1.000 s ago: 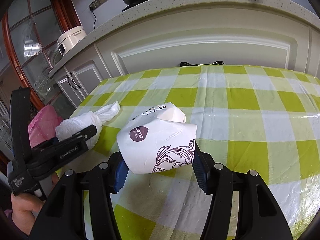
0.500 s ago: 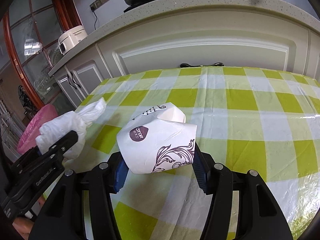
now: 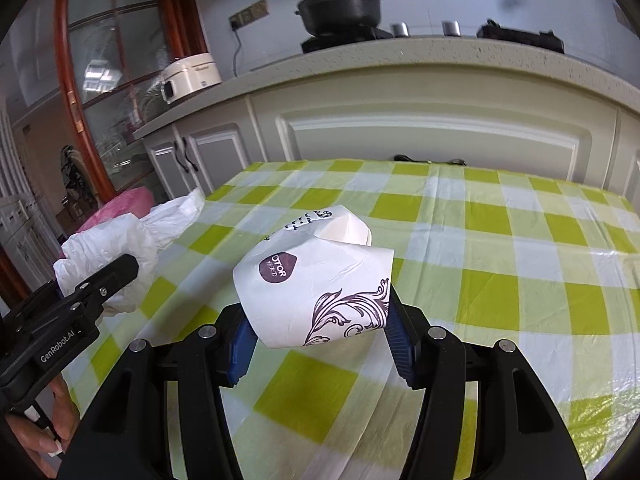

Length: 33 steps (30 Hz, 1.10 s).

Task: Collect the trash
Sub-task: 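Grasp the white plastic bag with the left tool while the right tool holds the cup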

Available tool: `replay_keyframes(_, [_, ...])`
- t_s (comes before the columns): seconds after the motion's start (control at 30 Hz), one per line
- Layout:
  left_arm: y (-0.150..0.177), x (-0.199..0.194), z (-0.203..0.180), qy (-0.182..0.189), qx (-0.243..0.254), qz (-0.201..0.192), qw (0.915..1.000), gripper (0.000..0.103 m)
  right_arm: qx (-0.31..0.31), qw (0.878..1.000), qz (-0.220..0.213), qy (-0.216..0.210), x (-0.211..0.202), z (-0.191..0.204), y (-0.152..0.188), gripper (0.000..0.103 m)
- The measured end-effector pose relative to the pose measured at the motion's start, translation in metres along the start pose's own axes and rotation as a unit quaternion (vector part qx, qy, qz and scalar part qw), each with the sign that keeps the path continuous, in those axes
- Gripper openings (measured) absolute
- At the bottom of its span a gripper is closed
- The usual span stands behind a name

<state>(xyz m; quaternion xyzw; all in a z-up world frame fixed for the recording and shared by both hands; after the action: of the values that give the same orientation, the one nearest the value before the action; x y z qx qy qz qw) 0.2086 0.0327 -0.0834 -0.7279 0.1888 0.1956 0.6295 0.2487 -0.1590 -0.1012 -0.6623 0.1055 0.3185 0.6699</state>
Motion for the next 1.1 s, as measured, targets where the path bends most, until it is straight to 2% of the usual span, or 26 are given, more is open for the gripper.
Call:
replay_keyframes(0.23, [0.017, -0.051, 0.000, 0.004, -0.003, -0.022, 0.9997, 0.050, -0.034, 0.999, -0.034, -0.013, -0.043, 0.022, 0.002, 0.054])
replay_keyframes(0.6, [0.022, -0.115, 0.008, 0.001, -0.009, -0.075, 0.9971, 0.050, -0.067, 0.995, -0.066, -0.022, -0.097, 0.049, 0.005, 0.054])
replay_keyframes(0.83, [0.017, -0.152, 0.019, -0.002, -0.014, -0.111, 0.9938, 0.051, -0.083, 0.992, -0.086, -0.042, -0.117, 0.069, -0.005, 0.054])
replay_keyframes(1.1, [0.012, -0.179, 0.049, -0.033, -0.020, -0.145, 0.9886, 0.053, -0.123, 0.986, -0.087, -0.072, -0.114, 0.111, -0.019, 0.054])
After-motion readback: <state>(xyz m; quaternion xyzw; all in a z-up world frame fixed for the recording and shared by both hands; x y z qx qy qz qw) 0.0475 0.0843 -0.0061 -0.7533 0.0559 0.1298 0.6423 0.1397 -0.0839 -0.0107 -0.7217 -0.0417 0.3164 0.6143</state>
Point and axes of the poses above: each gripper's, at about its wrist camera, not at the fingertips, and x roughly the way its jaws point, z to its left, y to its underside, the point moved 1 cm from there along x, roughly the way its jaws point, and after that the axes turned 6 degrees about -x, right-handed, at the moved point
